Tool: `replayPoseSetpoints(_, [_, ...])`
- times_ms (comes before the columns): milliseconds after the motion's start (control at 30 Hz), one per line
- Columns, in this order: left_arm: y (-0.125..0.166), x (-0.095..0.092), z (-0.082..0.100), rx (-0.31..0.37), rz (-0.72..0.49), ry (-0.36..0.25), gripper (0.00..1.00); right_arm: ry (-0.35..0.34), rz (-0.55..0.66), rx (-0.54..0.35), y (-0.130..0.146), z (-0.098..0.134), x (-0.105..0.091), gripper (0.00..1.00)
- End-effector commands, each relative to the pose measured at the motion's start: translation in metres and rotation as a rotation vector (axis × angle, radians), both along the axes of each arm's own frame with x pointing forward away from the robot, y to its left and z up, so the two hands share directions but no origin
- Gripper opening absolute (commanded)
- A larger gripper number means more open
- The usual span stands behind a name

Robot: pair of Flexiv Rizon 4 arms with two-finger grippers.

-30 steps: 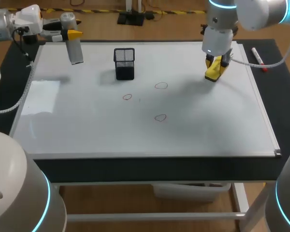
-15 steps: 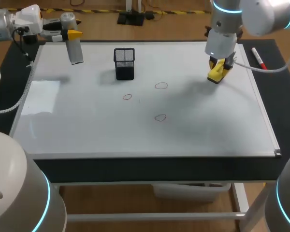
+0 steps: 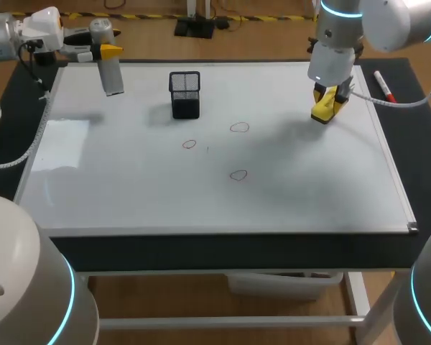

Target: Pick up the inspection probe, press it on each red-marked spot on the whiteboard one by one, put down the probe, pick up the eraser, and wipe off all the red marks.

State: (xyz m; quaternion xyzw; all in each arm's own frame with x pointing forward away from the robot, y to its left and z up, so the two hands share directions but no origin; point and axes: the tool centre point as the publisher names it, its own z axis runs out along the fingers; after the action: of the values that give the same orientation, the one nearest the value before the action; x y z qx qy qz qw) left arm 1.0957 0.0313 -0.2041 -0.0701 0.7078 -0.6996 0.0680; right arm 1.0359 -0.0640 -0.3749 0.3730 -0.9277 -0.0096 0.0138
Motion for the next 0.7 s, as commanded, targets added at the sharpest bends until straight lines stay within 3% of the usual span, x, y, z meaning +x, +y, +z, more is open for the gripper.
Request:
replayPoseSetpoints(33, [0.0006,0.0009,0.0006,-0.001,-0.004,-0.001,0.00,0.004,0.001,-0.005,-0.0001,0.0010,0.0018,0.00])
replayPoseSetpoints(600, [0.0006,0.0009,0.0006,-0.001,-0.004,-0.001,0.00,0.004,0.001,-0.005,-0.0001,0.0010,0.0018,0.00])
replayPoseSetpoints(700, [-0.0029,-0.0057,0.0011,-0.004,0.001,0.005,0.00,0.004,0.001,-0.005,-0.0001,0.0010,0.0018,0.00])
